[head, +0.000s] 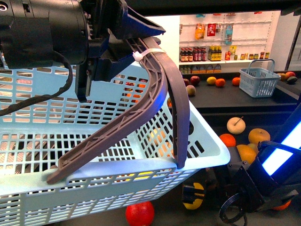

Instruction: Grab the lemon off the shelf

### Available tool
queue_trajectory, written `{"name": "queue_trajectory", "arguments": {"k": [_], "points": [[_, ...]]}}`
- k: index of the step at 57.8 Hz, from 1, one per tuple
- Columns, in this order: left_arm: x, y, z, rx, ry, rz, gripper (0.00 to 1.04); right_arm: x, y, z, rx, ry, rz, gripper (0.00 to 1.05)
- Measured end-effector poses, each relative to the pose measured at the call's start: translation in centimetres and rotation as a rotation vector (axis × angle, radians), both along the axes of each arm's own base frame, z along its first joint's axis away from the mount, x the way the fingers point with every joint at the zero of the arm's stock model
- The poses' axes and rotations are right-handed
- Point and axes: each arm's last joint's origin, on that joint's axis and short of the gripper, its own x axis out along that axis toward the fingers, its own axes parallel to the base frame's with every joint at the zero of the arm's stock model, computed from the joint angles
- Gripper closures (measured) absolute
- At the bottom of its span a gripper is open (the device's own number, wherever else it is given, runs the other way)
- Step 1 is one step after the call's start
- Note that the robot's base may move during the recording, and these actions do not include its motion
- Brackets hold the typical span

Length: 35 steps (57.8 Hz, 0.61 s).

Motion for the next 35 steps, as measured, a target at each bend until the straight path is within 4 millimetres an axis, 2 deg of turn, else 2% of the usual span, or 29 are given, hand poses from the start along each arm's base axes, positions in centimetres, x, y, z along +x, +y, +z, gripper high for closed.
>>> {"name": "queue_trajectory", "arguments": {"k": [17,35], "points": [[0.0,0.0,0.0,0.0,0.0,0.0,0.95,1.7,0.9,-0.4,-0.025,0.007,0.02,0.07],[0.0,0.0,0.0,0.0,0.0,0.0,0.95,3.3,1.2,-1.6,-0.06,0.033,0.041,0.07]]}}
